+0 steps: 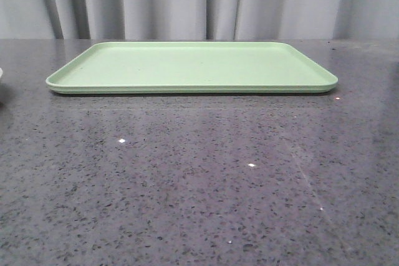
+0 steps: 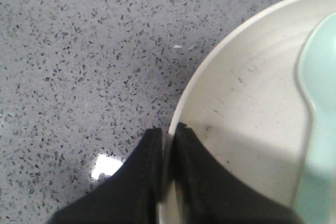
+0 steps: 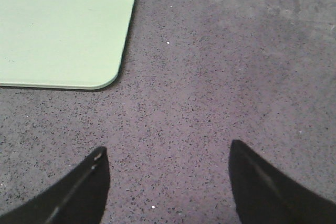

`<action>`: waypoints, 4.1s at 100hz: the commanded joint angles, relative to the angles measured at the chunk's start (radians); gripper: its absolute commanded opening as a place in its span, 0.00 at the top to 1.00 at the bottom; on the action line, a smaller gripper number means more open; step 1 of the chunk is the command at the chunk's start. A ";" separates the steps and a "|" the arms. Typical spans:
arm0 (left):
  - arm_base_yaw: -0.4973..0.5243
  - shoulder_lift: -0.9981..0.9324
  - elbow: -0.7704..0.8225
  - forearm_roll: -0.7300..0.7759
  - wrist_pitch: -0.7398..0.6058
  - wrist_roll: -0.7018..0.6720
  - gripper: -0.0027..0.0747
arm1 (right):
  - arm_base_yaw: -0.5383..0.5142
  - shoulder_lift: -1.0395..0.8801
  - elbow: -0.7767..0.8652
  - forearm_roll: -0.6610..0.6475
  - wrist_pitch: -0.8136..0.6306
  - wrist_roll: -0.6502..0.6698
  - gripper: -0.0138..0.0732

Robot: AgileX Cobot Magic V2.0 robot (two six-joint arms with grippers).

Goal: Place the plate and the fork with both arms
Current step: 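Lower the left gripper and grasp the white plate's rim, then lift the plate with the left gripper and carry it over the tray, then lower the plate onto the tray and open the left gripper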

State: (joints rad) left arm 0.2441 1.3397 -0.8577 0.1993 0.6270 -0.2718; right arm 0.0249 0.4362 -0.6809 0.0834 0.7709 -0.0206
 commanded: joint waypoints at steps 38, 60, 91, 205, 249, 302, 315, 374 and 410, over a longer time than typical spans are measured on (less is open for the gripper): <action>0.002 -0.034 -0.031 -0.035 -0.002 -0.011 0.99 | -0.006 0.016 -0.023 0.004 -0.103 -0.001 0.28; 0.010 -0.080 -0.031 -0.058 -0.002 -0.011 0.99 | -0.006 0.016 -0.023 0.004 -0.128 -0.001 0.28; 0.215 -0.125 -0.031 -0.496 0.026 0.315 0.99 | -0.006 0.016 -0.023 0.004 -0.153 -0.001 0.28; 0.059 -0.133 -0.260 -1.013 0.118 0.511 0.99 | -0.006 0.016 -0.023 0.004 -0.175 -0.001 0.28; -0.332 0.107 -0.351 -1.037 -0.158 0.447 0.99 | -0.006 0.016 -0.023 0.004 -0.174 -0.001 0.28; -0.570 0.409 -0.515 -1.030 -0.346 0.318 0.99 | -0.006 0.016 -0.023 0.004 -0.174 -0.001 0.28; -0.592 0.437 -0.517 -1.030 -0.375 0.317 0.99 | -0.006 0.016 -0.023 0.004 -0.174 -0.001 0.28; -0.592 0.466 -0.513 -0.972 -0.353 0.295 0.99 | -0.006 0.016 -0.023 0.004 -0.174 -0.001 0.28; -0.592 0.477 -0.505 -0.972 -0.335 0.272 0.99 | -0.006 0.016 -0.023 0.004 -0.174 -0.001 0.28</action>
State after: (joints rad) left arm -0.3376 1.8627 -1.3357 -0.7528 0.3239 0.0185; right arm 0.0249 0.4377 -0.6809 0.0849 0.6754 -0.0206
